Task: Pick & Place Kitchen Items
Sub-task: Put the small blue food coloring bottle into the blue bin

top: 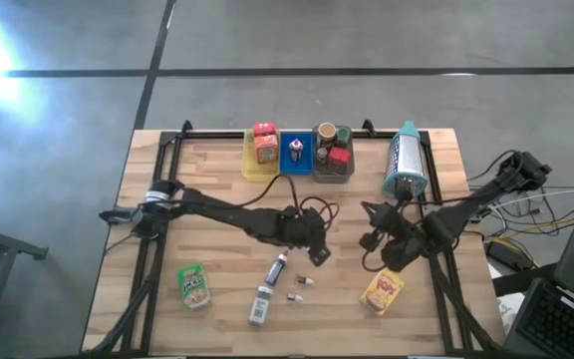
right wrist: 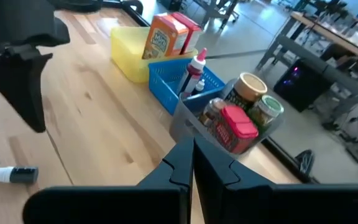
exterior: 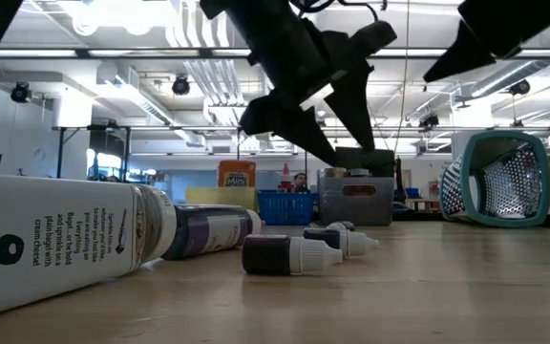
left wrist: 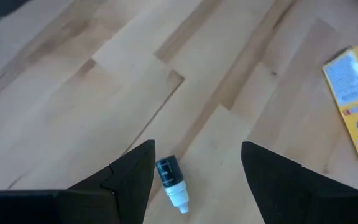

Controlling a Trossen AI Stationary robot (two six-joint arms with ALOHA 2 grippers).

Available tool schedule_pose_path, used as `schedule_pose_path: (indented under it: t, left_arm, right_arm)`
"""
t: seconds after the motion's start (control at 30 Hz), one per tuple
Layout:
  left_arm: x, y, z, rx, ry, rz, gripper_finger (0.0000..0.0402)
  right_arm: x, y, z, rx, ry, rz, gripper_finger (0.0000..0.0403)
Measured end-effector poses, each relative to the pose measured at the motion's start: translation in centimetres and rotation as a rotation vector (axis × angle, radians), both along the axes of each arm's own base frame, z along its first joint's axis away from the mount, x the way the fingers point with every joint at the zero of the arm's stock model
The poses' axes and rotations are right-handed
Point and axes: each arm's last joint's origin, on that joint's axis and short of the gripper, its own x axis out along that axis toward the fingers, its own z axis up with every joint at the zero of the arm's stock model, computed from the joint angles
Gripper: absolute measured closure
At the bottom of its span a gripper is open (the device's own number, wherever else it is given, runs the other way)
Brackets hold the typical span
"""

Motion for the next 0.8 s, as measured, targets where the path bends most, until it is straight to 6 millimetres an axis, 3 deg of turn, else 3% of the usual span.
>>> schedule_pose_path:
  t: [0.33, 0.53, 0.67, 0.8]
  left_arm:
    - [-0.2, 2.3, -0.8, -0.073, 0.05, 0.133, 0.0157]
    - [-0.6, 2.1, -0.6, 0.002, 0.103, -0.008, 0.0157]
    - [-1.8, 1.4, 0.2, 0.096, 0.134, -0.018, 0.0157]
    - [-2.8, 1.3, -0.6, 0.151, 0.145, 0.003, 0.0157]
  right_arm:
    - [-0.6, -0.3, 0.1, 0.066, -0.064, 0.003, 0.0394]
    - [-0.6, -0.3, 0.0, 0.052, -0.032, 0.023, 0.0394]
    - [-0.1, 0.3, -0.8, 0.075, 0.1, 0.167, 0.0394]
    - [1.1, 1.1, -2.0, 0.059, 0.203, 0.419, 0.0394]
